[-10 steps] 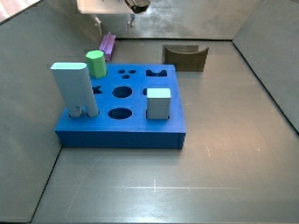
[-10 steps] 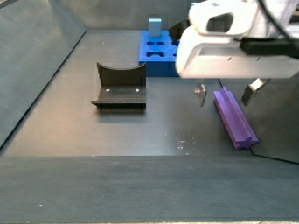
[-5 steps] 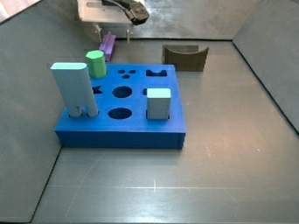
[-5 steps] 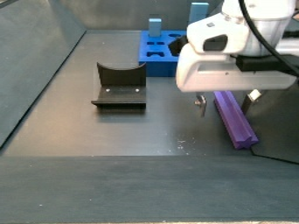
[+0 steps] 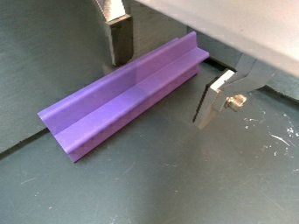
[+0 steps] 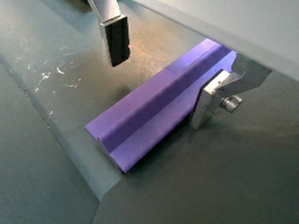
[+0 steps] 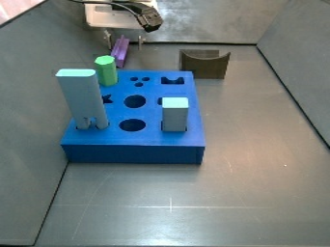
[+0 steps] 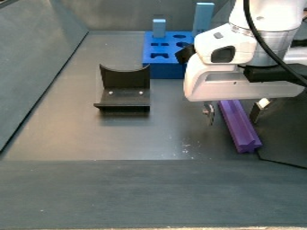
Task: Pick up the star object. Move up. Place the star object on the fixture. Regrasp the star object. Move to above the board. Insert the star object.
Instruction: Pick up the star object.
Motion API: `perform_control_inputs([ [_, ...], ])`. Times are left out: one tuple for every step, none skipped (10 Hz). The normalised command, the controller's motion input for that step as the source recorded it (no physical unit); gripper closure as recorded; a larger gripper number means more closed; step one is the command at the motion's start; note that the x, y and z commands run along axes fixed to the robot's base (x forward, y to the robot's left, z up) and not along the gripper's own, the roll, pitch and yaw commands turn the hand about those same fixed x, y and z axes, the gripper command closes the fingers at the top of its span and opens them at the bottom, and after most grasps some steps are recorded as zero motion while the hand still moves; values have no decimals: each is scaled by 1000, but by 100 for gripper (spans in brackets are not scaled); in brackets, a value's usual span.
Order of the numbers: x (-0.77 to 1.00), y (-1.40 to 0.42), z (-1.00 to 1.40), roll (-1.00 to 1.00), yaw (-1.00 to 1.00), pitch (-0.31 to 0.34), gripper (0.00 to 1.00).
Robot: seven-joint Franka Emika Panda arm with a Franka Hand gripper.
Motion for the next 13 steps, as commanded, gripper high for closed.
perform_control_inputs([
  [-31, 80, -1000, 0, 0, -16, 0],
  [334, 0, -923, -119, 0, -131, 0],
  [909, -34, -951, -94, -43, -91, 0],
  [960, 0, -1000, -54, -43, -60, 0],
  [811, 0, -1000, -21, -86, 0, 0],
  [454, 0, -1000, 0, -80, 0, 0],
  [-157, 180, -1000, -3, 0, 0, 0],
  [-269, 174, -1000, -51, 0, 0, 0],
  [-174, 37, -883, -156, 0, -34, 0],
  [0, 120, -457, -317, 0, -83, 0],
  [0, 0, -89, -66, 0, -49, 0],
  [0, 0, -34, -13, 0, -37, 0],
  [0, 0, 0, 0, 0, 0, 0],
])
